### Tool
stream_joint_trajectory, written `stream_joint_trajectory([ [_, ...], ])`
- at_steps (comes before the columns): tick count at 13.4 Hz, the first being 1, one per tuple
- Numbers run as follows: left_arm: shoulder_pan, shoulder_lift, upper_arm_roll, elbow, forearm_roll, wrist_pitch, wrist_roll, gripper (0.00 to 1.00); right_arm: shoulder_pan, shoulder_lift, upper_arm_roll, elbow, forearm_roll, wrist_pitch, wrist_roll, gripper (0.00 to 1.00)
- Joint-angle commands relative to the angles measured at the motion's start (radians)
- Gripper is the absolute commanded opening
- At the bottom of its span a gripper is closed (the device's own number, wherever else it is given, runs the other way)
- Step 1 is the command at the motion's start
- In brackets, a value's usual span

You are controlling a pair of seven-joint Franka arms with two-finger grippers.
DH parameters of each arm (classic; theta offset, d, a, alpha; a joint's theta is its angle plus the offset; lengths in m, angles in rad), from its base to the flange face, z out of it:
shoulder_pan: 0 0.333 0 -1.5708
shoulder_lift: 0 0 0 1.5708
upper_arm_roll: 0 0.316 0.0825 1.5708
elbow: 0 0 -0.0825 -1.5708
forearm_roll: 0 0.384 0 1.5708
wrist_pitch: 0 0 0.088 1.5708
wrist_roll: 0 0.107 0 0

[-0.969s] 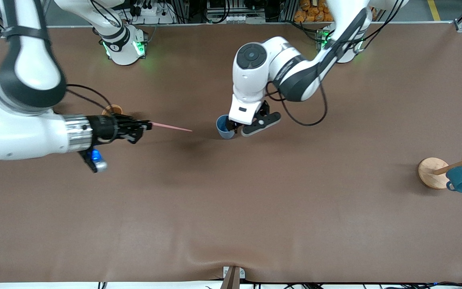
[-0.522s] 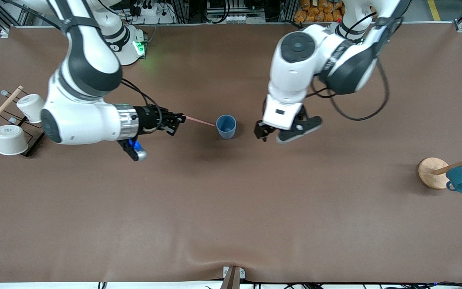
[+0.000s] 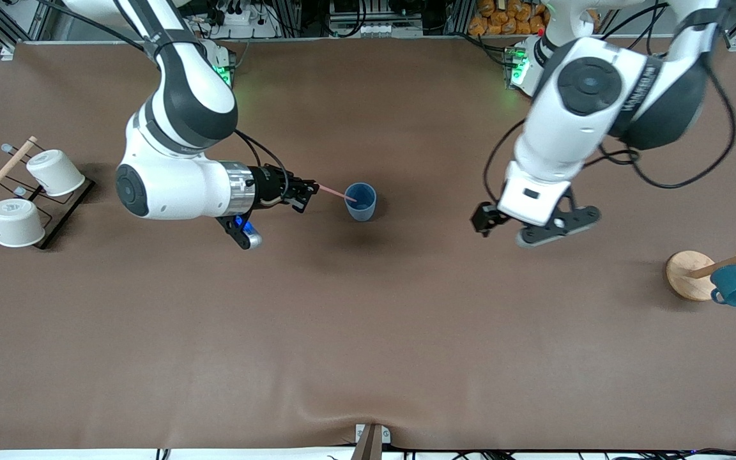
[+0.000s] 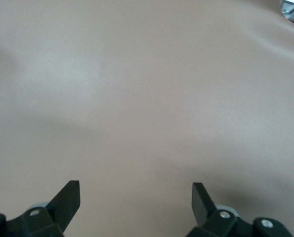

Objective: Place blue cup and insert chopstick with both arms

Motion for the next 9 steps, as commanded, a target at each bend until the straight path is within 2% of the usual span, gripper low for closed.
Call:
stream_joint_trajectory([
  [1, 0.063, -0.049, -0.009, -0.011, -0.021, -0.04, 0.123, 1.0, 0.029, -0.034, -0.009, -0.041, 0.014, 0.028, 0.061, 1.0],
  [4, 0.137, -0.096, -0.009, -0.011, -0.025, -0.08, 0.27, 1.0, 0.005, -0.038, -0.016, -0.029, 0.009, -0.014, 0.063, 1.0],
  [6, 0.175, -0.124, -0.007, -0.011, -0.063, -0.103, 0.353, 1.0, -0.044, -0.04, -0.047, 0.022, -0.022, -0.158, 0.058, 1.0],
  [9, 0.207, -0.15, -0.004, 0.013, -0.075, -0.164, 0.424, 1.0, -0.113, -0.038, -0.131, 0.106, -0.058, -0.35, 0.026, 1.0],
])
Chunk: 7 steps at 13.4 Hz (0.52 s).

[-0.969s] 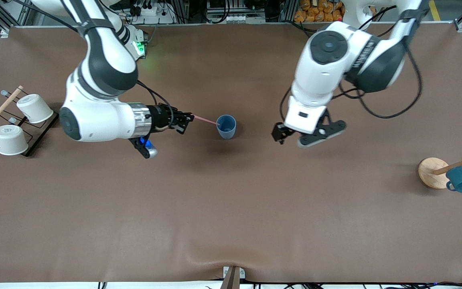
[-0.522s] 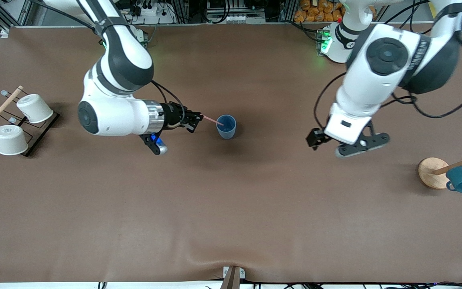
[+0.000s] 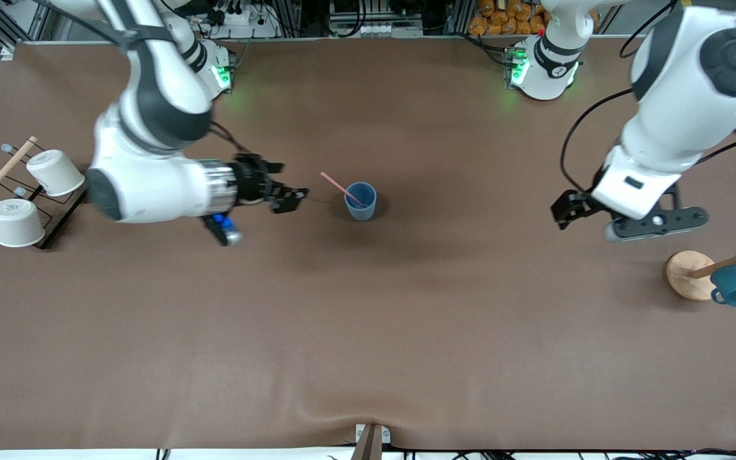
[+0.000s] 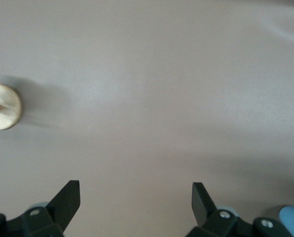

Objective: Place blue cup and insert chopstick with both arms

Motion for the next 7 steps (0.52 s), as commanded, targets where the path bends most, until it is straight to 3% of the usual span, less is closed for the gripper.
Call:
stream_joint_trajectory([
  [1, 0.02, -0.032, 0.002, 0.031, -0.026, -0.063, 0.073, 1.0, -0.063, -0.011, -0.047, 0.07, -0.076, -0.14, -0.067, 1.0],
  [4, -0.009, -0.055, 0.073, 0.059, -0.035, -0.107, 0.131, 1.0, -0.07, -0.02, -0.087, 0.111, -0.291, -0.173, -0.293, 1.0],
  [7, -0.128, -0.087, 0.273, 0.068, -0.056, -0.14, 0.261, 1.0, -0.07, -0.02, -0.147, 0.136, -0.408, -0.183, -0.571, 1.0],
])
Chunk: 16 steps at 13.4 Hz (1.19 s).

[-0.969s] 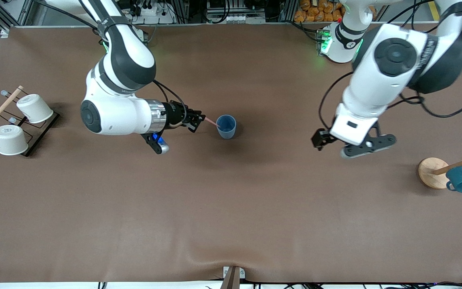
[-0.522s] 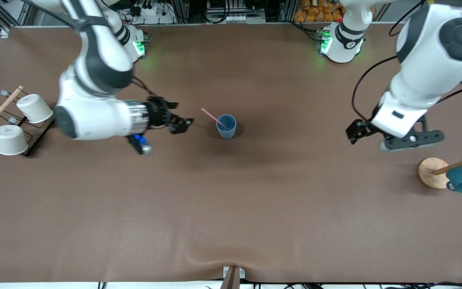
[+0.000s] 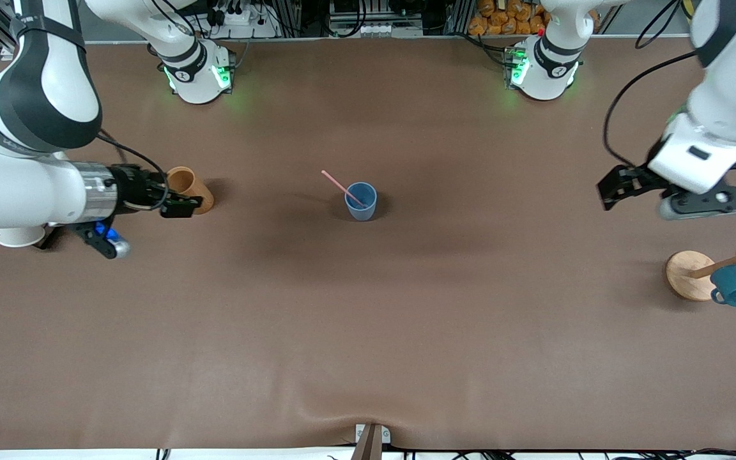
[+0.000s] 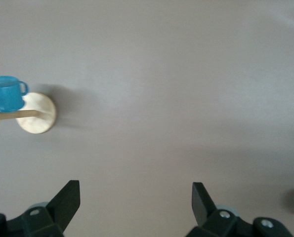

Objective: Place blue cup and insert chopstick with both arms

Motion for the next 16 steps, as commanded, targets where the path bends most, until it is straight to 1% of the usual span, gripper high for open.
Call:
stream_joint_trajectory([
  [1, -0.071, -0.047, 0.142, 0.004, -0.058, -0.037, 0.124, 1.0, 0.008, -0.003, -0.061, 0.029, -0.109, -0.018, -0.245, 1.0],
  [3, -0.076, -0.059, 0.183, 0.0, -0.068, -0.066, 0.191, 1.0, 0.004, 0.0, -0.119, 0.042, -0.154, -0.009, -0.405, 1.0],
  [4, -0.083, -0.064, 0.193, 0.0, -0.072, -0.072, 0.192, 1.0, 0.001, 0.008, -0.14, 0.071, -0.169, -0.005, -0.456, 1.0],
  [7, -0.088, -0.094, 0.193, -0.021, -0.076, -0.086, 0.185, 1.0, -0.084, 0.01, -0.135, 0.089, -0.214, 0.041, -0.577, 1.0],
  [9, -0.099, -0.123, 0.193, -0.051, -0.077, -0.086, 0.176, 1.0, -0.127, -0.001, -0.135, 0.091, -0.237, 0.037, -0.588, 1.0],
  [10, -0.1, -0.136, 0.193, -0.062, -0.076, -0.084, 0.172, 1.0, -0.138, -0.019, -0.128, 0.098, -0.249, 0.031, -0.59, 1.0],
  [11, -0.1, -0.14, 0.193, -0.064, -0.077, -0.084, 0.172, 1.0, -0.169, -0.07, -0.109, 0.092, -0.251, 0.029, -0.599, 1.0],
  [13, -0.1, -0.148, 0.193, -0.072, -0.077, -0.086, 0.172, 1.0, -0.257, -0.133, -0.02, 0.066, -0.257, 0.009, -0.628, 1.0],
  [14, -0.1, -0.159, 0.193, -0.079, -0.086, -0.084, 0.172, 1.0, -0.262, -0.157, -0.007, 0.057, -0.272, 0.0, -0.625, 1.0],
  [16, -0.1, -0.165, 0.194, -0.085, -0.099, -0.084, 0.171, 1.0, -0.256, -0.235, -0.004, -0.005, -0.283, 0.001, -0.616, 1.0],
])
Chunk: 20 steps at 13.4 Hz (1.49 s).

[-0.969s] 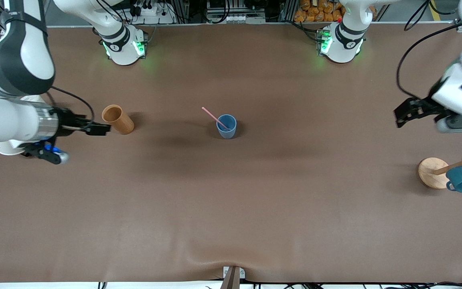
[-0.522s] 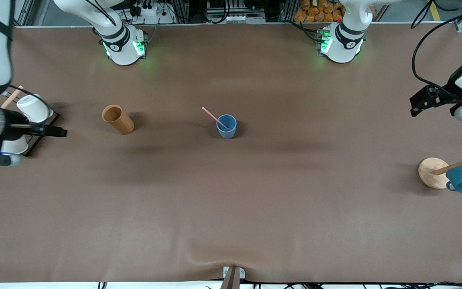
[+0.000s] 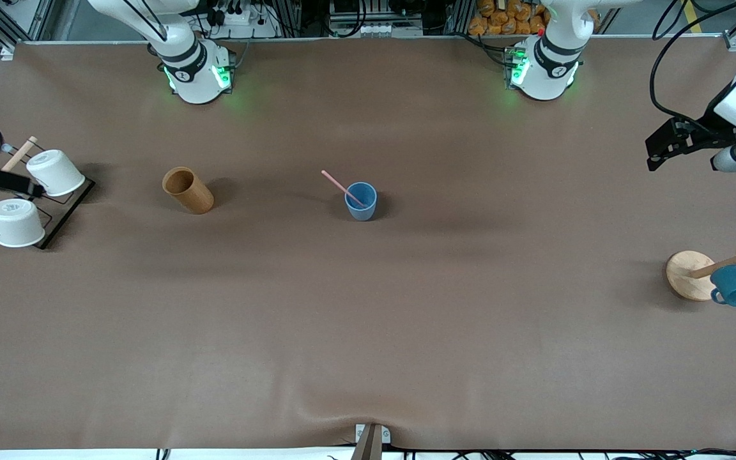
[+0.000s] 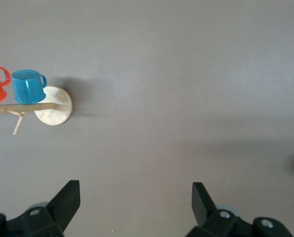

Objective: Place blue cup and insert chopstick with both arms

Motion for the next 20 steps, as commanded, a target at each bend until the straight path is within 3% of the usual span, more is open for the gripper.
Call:
stream_joint_trajectory([
  [1, -0.008, -0.037, 0.013, -0.029, -0.027, -0.004, -0.005, 1.0, -0.013, -0.136, 0.039, -0.129, -0.029, 0.017, -0.001, 1.0],
  [2, -0.009, -0.035, 0.013, -0.026, -0.027, -0.004, -0.008, 1.0, -0.009, -0.163, 0.048, -0.158, -0.029, 0.024, 0.011, 1.0],
  [5, 0.0, -0.025, 0.013, -0.018, -0.028, 0.002, -0.005, 1.0, -0.035, -0.193, 0.163, -0.166, -0.084, 0.024, 0.103, 1.0],
  [17, 0.007, -0.015, 0.011, -0.003, -0.053, 0.001, 0.01, 1.0, -0.074, -0.191, 0.2, -0.158, -0.089, 0.063, 0.091, 1.0],
  [20, 0.007, -0.008, 0.011, 0.008, -0.055, -0.005, 0.012, 1.0, -0.094, -0.196, 0.238, -0.155, -0.091, 0.067, 0.094, 1.0],
])
